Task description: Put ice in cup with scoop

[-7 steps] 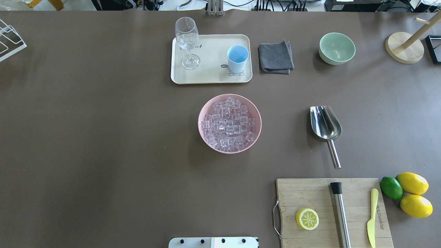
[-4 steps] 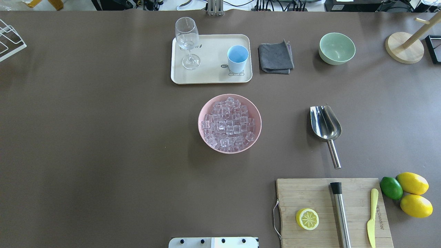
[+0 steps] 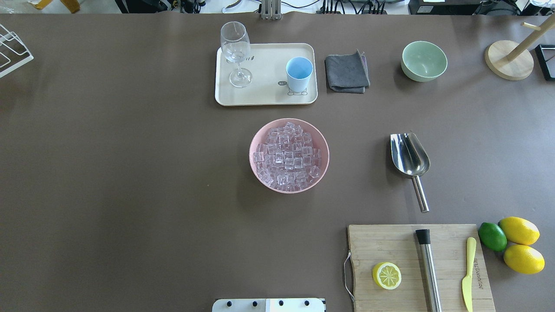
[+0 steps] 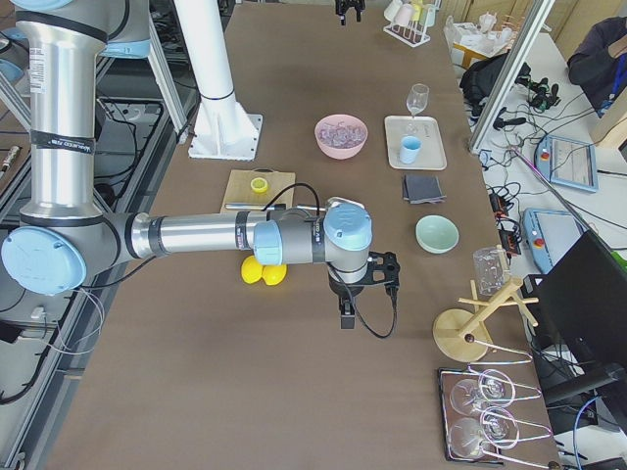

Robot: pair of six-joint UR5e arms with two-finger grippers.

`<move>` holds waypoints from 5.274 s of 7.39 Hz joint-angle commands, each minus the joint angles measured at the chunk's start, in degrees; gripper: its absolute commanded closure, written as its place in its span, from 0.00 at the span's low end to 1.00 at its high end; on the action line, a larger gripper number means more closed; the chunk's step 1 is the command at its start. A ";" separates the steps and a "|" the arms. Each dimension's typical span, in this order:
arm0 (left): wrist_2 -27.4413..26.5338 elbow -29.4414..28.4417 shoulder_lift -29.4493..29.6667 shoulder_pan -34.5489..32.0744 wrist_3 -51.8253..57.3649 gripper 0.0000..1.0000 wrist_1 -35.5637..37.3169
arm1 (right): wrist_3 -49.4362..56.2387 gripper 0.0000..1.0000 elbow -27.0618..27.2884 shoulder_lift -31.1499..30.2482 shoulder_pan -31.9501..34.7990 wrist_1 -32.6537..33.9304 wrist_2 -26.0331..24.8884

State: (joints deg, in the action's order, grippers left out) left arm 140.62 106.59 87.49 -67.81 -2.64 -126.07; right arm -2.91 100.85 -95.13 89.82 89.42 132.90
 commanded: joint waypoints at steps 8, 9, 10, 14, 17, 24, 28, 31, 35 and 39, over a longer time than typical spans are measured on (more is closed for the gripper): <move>-6.32 -14.81 19.36 23.07 12.66 0.01 -25.43 | -21.23 0.00 14.80 1.78 -15.97 -0.03 0.08; -6.41 -16.14 20.35 23.42 12.75 0.01 -26.15 | -26.40 0.00 14.72 3.71 -19.12 -0.03 -0.36; -6.41 -16.94 20.53 23.34 12.66 0.01 -26.59 | -31.75 0.00 14.81 4.94 -22.11 -0.03 -0.45; -8.51 -19.32 20.35 26.23 10.83 0.01 -35.10 | -45.48 0.01 14.90 7.33 -36.51 -0.21 -5.86; -15.71 -20.81 22.20 33.24 9.94 0.01 -36.00 | -52.00 0.01 13.85 6.89 -47.51 -5.53 -11.78; -24.24 -21.34 25.80 37.04 0.45 0.01 -35.47 | -55.01 0.01 9.90 7.07 -54.48 -10.47 -15.92; -24.78 -23.45 28.35 38.10 0.71 0.01 -35.73 | -56.33 0.02 8.13 7.15 -54.84 -13.57 -15.92; -31.02 -23.27 29.06 37.93 0.80 0.01 -37.23 | -56.95 0.02 8.13 7.07 -55.01 -13.57 -15.83; -30.92 -23.19 29.32 38.01 1.06 0.01 -35.91 | -61.30 1.00 8.57 7.06 -55.10 -13.57 -16.01; -31.28 -23.45 29.15 37.93 0.89 0.01 -33.36 | -61.08 1.00 8.66 7.07 -55.10 -13.92 -16.01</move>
State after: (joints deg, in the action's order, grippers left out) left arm 109.41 83.27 116.73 -29.89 -1.67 -160.15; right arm -64.21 109.43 -88.04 34.68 75.62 116.86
